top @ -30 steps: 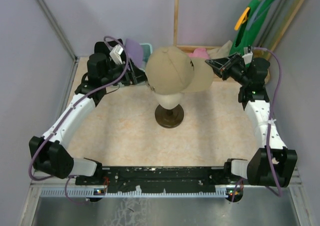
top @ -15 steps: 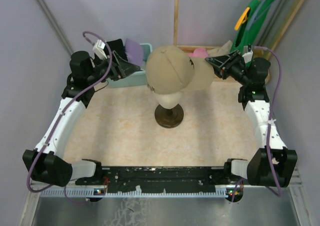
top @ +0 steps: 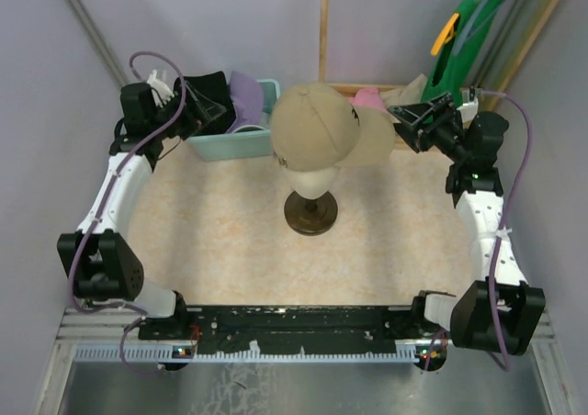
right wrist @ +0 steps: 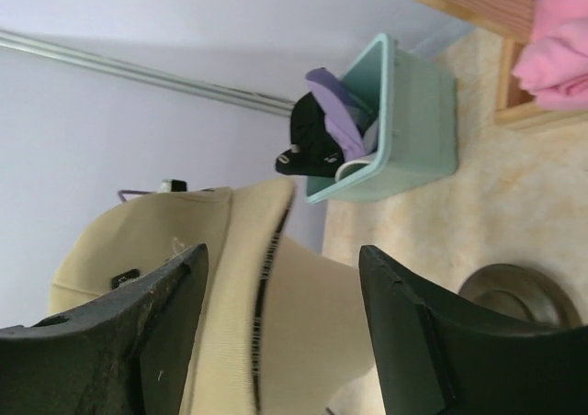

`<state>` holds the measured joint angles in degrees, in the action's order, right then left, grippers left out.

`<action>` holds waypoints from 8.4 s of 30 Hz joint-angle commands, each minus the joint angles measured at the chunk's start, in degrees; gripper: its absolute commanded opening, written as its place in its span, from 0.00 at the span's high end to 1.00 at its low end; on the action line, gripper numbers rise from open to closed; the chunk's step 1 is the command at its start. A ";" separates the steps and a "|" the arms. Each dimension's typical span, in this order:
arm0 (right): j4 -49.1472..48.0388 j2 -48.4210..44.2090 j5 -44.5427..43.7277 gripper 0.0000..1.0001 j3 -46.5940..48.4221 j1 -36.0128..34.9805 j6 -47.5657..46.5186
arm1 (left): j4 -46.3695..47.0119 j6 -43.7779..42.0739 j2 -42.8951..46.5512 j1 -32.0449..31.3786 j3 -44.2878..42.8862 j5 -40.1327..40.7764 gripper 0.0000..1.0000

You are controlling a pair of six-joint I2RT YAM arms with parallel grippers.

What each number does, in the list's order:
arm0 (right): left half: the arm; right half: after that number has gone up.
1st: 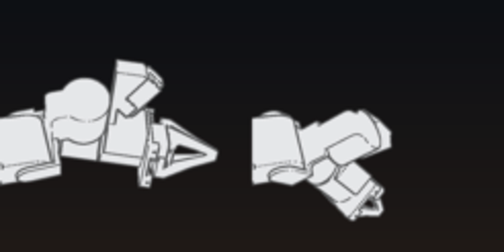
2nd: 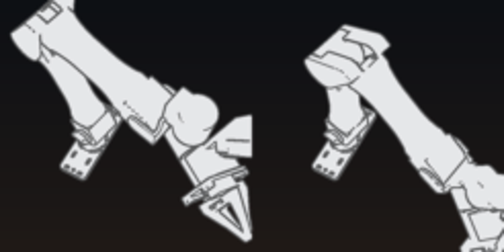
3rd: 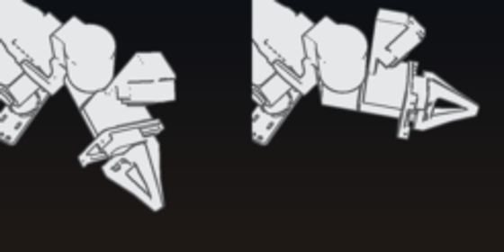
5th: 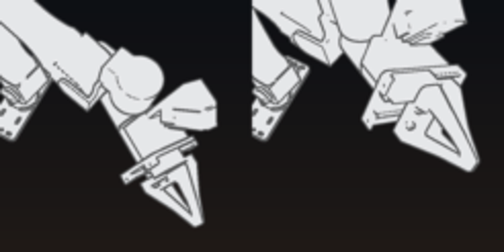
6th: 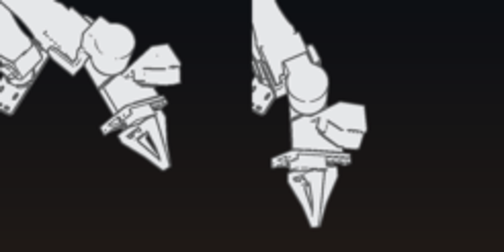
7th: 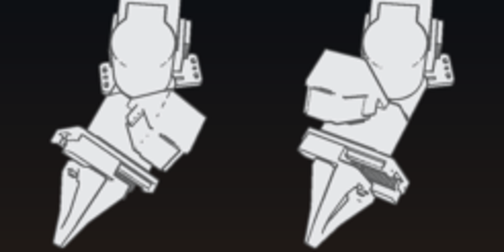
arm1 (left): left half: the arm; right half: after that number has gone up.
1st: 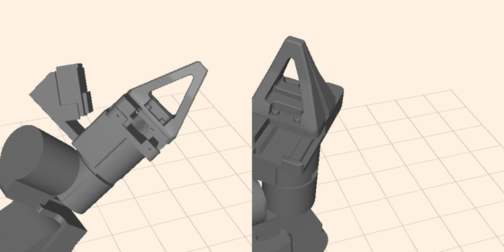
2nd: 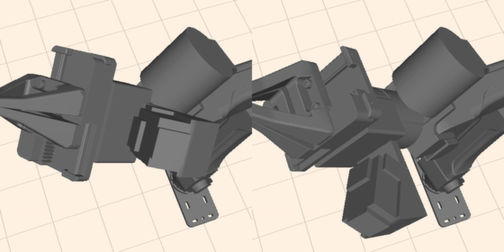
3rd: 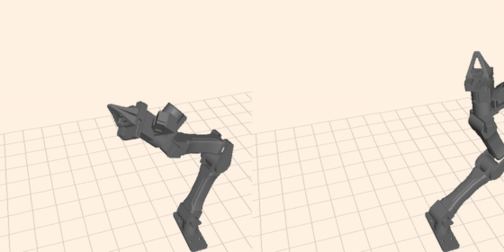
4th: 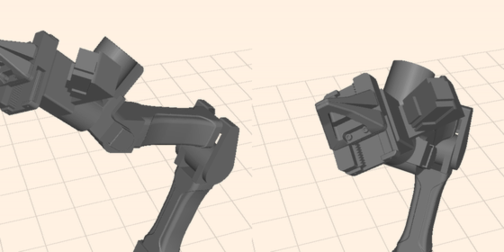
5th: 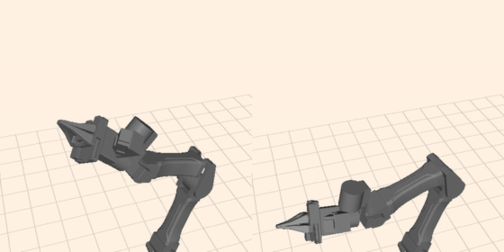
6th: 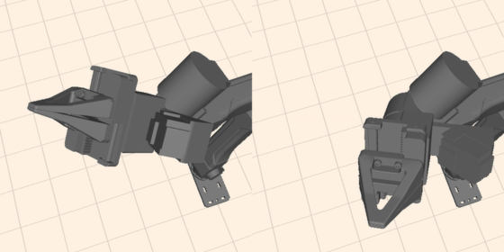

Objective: Stack the hats

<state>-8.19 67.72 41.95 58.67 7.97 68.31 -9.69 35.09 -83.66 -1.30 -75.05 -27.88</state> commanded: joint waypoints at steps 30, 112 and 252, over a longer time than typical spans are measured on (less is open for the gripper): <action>10.55 -4.54 -5.82 0.28 -2.86 1.44 -12.83 | -10.72 -8.24 -41.06 -6.79 -50.90 4.78 0.01; 3.69 -5.72 -2.05 0.29 -6.82 2.71 -8.77 | -14.23 -30.51 -43.77 -11.27 -41.85 34.51 0.39; 17.97 36.94 1.11 1.00 80.78 -41.97 -13.49 | -22.54 -43.84 17.12 -30.27 -26.47 35.96 0.34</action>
<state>22.55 107.77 42.96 137.51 -34.02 43.40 -46.37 -9.34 -72.90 -31.42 -107.11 -3.81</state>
